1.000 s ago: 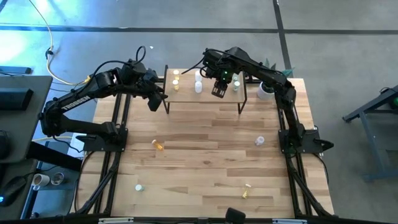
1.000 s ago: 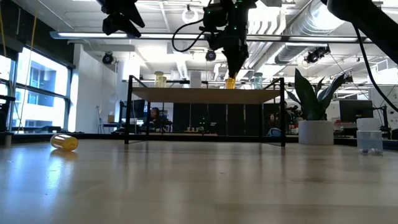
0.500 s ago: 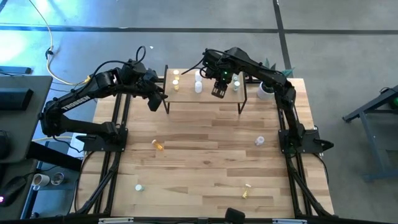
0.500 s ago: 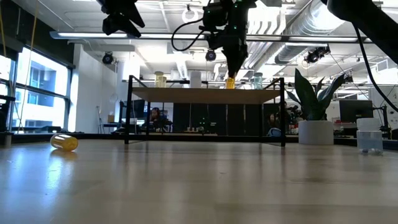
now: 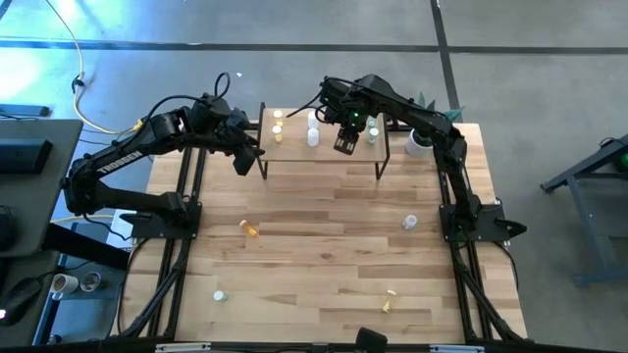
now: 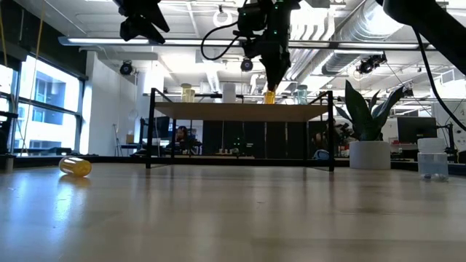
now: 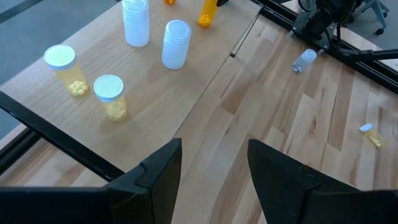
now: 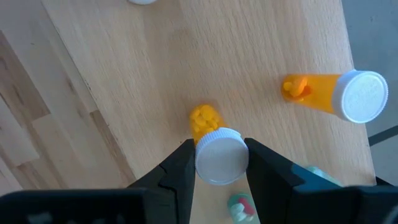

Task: Pick and place medicine bottles onto shelf by color
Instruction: Put the right orange medicine bottle on the shelf aligned with the other orange medicine bottle

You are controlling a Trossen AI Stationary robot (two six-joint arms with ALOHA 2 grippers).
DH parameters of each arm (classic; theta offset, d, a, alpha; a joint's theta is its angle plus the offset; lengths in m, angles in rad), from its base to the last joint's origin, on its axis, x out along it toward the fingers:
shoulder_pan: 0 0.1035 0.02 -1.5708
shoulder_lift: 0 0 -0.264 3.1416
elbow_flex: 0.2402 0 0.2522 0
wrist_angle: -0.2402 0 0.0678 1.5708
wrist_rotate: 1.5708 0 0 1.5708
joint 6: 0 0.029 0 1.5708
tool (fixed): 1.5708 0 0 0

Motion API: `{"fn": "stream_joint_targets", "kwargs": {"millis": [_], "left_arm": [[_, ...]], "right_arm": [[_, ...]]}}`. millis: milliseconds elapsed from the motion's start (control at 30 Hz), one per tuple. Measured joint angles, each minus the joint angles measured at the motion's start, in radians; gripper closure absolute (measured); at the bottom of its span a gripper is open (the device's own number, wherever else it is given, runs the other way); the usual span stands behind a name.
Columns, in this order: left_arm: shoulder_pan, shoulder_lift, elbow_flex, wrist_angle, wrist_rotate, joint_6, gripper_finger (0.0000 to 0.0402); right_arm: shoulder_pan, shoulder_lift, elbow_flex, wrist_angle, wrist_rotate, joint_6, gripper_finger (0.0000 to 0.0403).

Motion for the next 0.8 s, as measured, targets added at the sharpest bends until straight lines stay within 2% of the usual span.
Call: {"fn": "stream_joint_targets", "kwargs": {"millis": [233,333,633,800], "left_arm": [[0.000,0.000,0.000,0.000,0.000,0.000,0.0227],[0.000,0.000,0.000,0.000,0.000,0.000,0.0227],[0.000,0.000,0.000,0.000,0.000,0.000,0.0227],[0.000,0.000,0.000,0.000,0.000,0.000,0.0227]], "right_arm": [[0.000,0.000,0.000,0.005,0.004,0.003,0.0249],[0.000,0.000,0.000,0.007,0.038,0.007,0.0238],[0.000,0.000,0.001,0.010,0.037,0.009,0.0235],[0.000,0.000,0.011,-0.008,0.035,0.066,0.0235]]}}
